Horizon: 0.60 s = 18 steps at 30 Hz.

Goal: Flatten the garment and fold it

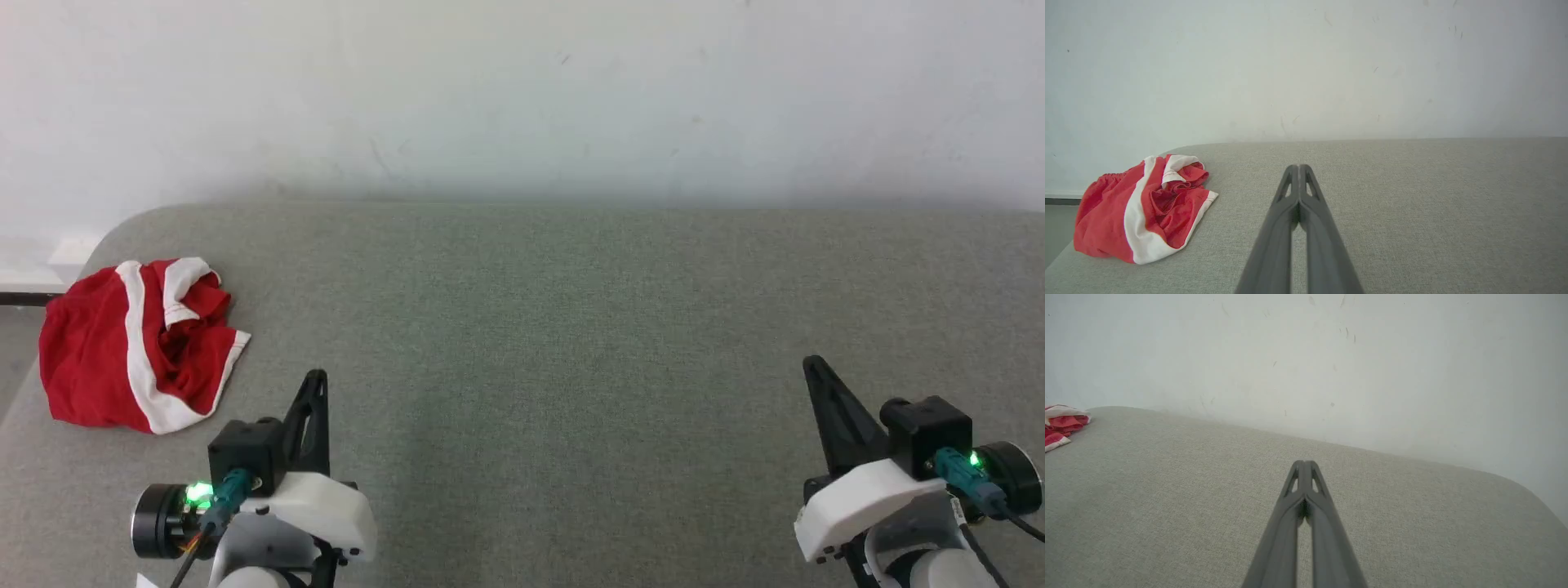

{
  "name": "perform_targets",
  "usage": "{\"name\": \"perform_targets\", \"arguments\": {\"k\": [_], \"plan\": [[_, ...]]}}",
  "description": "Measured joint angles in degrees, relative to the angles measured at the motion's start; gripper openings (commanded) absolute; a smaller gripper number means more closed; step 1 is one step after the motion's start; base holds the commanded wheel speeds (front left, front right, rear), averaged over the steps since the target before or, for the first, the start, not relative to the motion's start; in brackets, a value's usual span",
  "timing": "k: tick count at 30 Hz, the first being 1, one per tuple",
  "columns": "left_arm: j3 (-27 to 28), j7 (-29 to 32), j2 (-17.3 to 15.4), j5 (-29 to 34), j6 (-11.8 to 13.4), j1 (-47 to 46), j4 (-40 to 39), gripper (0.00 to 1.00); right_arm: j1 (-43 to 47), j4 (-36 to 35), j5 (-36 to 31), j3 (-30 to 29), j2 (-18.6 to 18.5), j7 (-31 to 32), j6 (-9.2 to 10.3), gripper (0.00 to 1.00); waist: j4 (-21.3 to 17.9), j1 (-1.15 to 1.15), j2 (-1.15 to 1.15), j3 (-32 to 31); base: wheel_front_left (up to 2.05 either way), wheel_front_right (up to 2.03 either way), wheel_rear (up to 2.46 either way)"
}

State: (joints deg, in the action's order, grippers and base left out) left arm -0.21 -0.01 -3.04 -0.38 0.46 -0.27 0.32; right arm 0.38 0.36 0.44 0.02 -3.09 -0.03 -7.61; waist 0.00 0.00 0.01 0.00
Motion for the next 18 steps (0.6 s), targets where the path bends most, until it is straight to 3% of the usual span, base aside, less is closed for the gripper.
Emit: {"name": "perform_targets", "arguments": {"k": [18], "plan": [[0.0, 0.0, 0.0, 0.0, 0.0, 0.0, 0.0, 0.0, 0.0, 0.0, 0.0, 0.0, 0.0, 0.0, 0.0, 0.0, 0.0, 0.0, 0.0, 0.0, 0.0, 0.0, 0.0]]}}
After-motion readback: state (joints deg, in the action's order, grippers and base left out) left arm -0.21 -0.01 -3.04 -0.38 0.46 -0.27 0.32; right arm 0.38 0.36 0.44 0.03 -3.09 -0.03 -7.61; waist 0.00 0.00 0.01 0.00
